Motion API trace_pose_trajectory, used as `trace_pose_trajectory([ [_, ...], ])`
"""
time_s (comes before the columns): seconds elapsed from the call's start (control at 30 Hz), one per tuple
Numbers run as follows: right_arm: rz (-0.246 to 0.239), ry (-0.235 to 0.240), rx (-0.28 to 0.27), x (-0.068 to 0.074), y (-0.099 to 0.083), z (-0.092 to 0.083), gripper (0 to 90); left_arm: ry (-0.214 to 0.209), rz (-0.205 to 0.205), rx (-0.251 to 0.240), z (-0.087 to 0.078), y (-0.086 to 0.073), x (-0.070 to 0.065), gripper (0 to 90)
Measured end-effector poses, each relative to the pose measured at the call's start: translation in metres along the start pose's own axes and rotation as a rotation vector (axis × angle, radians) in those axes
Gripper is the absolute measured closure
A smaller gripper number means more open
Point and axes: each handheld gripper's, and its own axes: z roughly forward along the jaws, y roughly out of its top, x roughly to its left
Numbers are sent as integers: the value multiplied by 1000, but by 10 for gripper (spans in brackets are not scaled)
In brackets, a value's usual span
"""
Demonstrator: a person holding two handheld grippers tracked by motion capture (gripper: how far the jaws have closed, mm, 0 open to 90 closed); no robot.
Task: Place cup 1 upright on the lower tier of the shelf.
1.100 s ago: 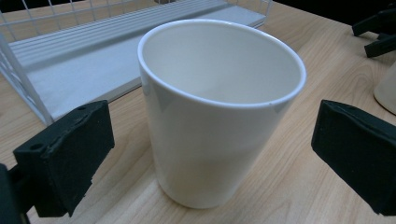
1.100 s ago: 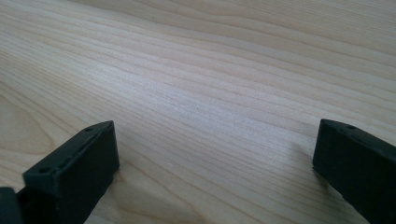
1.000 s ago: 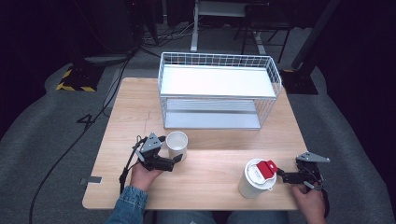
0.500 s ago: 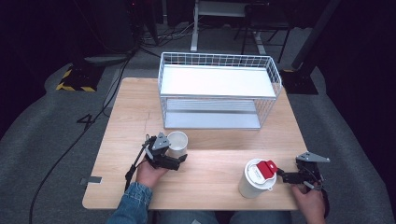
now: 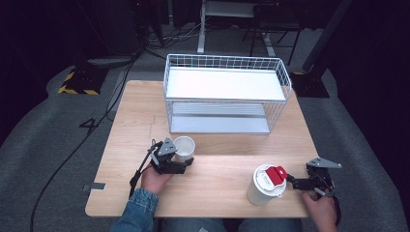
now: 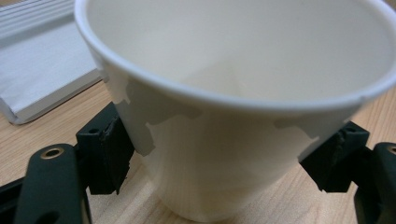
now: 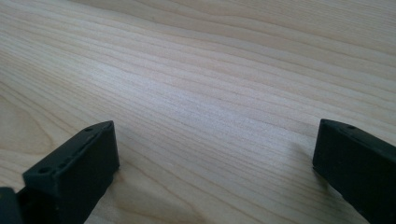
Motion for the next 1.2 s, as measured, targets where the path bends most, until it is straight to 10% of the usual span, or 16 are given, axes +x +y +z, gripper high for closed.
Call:
trace_pose_trajectory([
  [1.2, 4, -8, 0, 0, 0, 0, 4, -17, -51, -11, -14, 21, -8, 224],
])
